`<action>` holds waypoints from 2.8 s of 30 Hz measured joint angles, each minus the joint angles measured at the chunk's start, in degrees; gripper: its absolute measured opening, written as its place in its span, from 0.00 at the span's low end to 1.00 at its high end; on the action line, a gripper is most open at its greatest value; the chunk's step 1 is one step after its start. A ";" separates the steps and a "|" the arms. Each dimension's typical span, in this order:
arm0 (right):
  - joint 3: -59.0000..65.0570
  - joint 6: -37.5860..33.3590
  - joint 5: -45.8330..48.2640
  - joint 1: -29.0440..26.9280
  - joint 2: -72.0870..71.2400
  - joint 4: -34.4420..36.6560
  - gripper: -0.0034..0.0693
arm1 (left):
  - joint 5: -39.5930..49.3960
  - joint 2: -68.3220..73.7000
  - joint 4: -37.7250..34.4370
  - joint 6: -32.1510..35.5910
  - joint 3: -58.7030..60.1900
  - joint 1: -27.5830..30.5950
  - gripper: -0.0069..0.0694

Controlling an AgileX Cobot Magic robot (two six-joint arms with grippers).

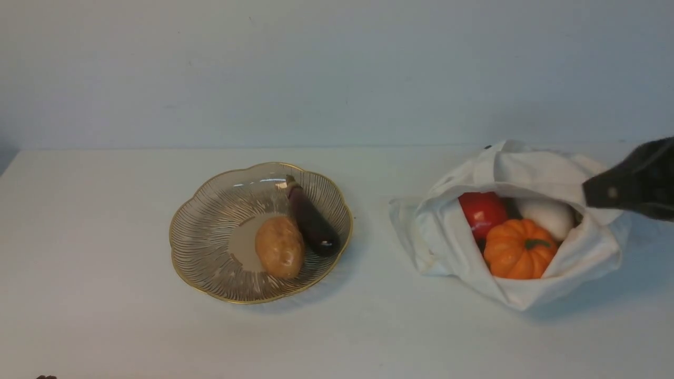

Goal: Take vegetables from cloth bag on white table place on plate.
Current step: 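Reach into the cloth bag toward the pumpkin with the right gripper, then move the pumpkin from the bag onto the plate with the right gripper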

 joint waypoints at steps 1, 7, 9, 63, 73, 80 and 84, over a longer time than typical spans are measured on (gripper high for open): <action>-0.70 1.56 0.00 1.70 2.15 -2.41 0.03 | 0.00 0.00 0.00 0.00 0.00 0.00 0.08; -3.14 16.57 -0.79 11.79 12.95 -23.75 0.04 | 0.00 0.00 0.00 0.00 0.00 0.00 0.08; -3.19 20.68 -1.39 13.00 15.72 -28.52 0.06 | 0.00 0.00 0.00 0.00 0.00 0.00 0.08; -23.19 3.86 -8.39 26.28 27.14 -3.71 0.08 | 0.00 0.00 0.00 0.00 0.00 0.00 0.08; -47.94 4.46 -6.35 33.09 51.58 -3.24 0.09 | 0.00 0.00 0.00 0.00 0.00 0.00 0.08; -57.08 8.51 -4.45 34.03 61.66 -2.97 0.25 | 0.00 0.00 0.00 0.00 0.00 0.00 0.08; -58.28 9.68 -3.17 34.09 62.92 -3.65 0.53 | 0.00 0.00 0.00 0.00 0.00 0.00 0.08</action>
